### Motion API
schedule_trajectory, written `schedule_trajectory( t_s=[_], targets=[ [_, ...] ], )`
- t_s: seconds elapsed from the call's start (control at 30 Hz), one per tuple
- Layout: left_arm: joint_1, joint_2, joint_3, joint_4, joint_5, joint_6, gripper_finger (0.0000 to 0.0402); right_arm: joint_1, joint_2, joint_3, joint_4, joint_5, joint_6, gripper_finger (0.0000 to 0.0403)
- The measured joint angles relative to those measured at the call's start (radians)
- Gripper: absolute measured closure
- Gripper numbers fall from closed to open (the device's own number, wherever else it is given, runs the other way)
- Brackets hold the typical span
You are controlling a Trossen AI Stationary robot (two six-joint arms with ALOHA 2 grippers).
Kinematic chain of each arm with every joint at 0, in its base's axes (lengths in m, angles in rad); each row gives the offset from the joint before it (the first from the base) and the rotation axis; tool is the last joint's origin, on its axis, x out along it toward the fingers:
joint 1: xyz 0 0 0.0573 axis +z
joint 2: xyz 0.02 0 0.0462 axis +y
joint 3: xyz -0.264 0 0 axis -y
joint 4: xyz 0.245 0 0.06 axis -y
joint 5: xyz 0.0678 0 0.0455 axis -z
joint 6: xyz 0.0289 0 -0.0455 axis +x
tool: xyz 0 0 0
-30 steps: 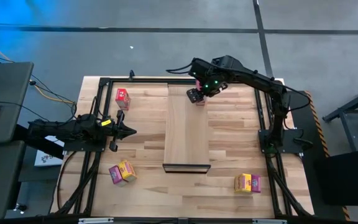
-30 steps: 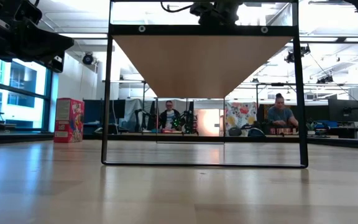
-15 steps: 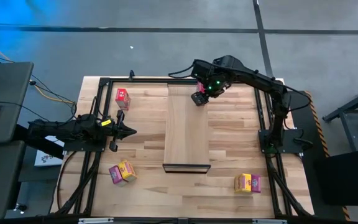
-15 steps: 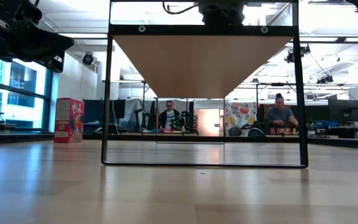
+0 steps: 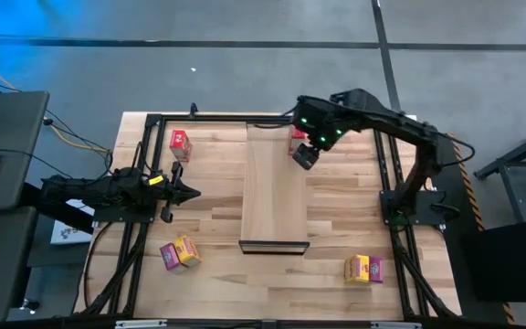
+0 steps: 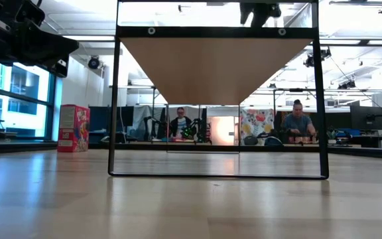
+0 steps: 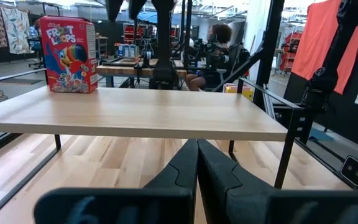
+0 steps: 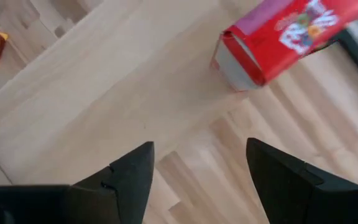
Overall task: Stack cereal on shelf
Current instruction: Put the red cereal box on the shelf aligned with the other red cereal box
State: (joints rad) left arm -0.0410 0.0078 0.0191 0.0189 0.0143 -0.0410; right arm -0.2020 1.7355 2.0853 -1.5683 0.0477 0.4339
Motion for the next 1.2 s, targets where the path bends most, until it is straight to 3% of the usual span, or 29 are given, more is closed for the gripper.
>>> schedule_trajectory(
  t_s=[0.17, 0.3, 0.47, 0.6, 0.8, 0.9, 1.0, 1.2],
  targets=[
    [0.0, 0.0, 0.0, 0.0, 0.0, 0.0, 0.0402, 0.047, -0.137, -0.161, 0.03, 0.1, 0.015, 0.0165],
    [0.0, 0.0, 0.0, 0.0, 0.0, 0.0, 0.0402, 0.062, -0.334, -0.472, 0.215, 0.106, 0.024, 0.0165],
    [0.0, 0.0, 0.0, 0.0, 0.0, 0.0, 0.0402, 0.076, -0.617, -0.892, 0.546, 0.011, 0.002, 0.0165],
    [0.0, 0.0, 0.0, 0.0, 0.0, 0.0, 0.0402, 0.099, -0.827, -1.189, 0.962, 0.026, -0.085, 0.0165],
    [0.0, 0.0, 0.0, 0.004, 0.0, 0.0, 0.0401, 0.104, -0.994, -1.597, 1.828, -0.004, -0.369, 0.0165],
    [0.0, 0.0, 0.0, 0.005, 0.0, -0.001, 0.0402, 0.104, -0.998, -1.717, 2.125, 0.004, -0.433, 0.0165],
    [0.0, 0.0, 0.0, 0.011, 0.0, -0.009, 0.0401, 0.104, -0.997, -1.77, 2.292, 0.005, -0.371, 0.0165],
    [0.0, 0.0, 0.0, 0.085, -0.015, -0.009, 0.0402, 0.104, -0.995, -1.778, 2.308, 0.027, -0.371, 0.0165]
  ],
)
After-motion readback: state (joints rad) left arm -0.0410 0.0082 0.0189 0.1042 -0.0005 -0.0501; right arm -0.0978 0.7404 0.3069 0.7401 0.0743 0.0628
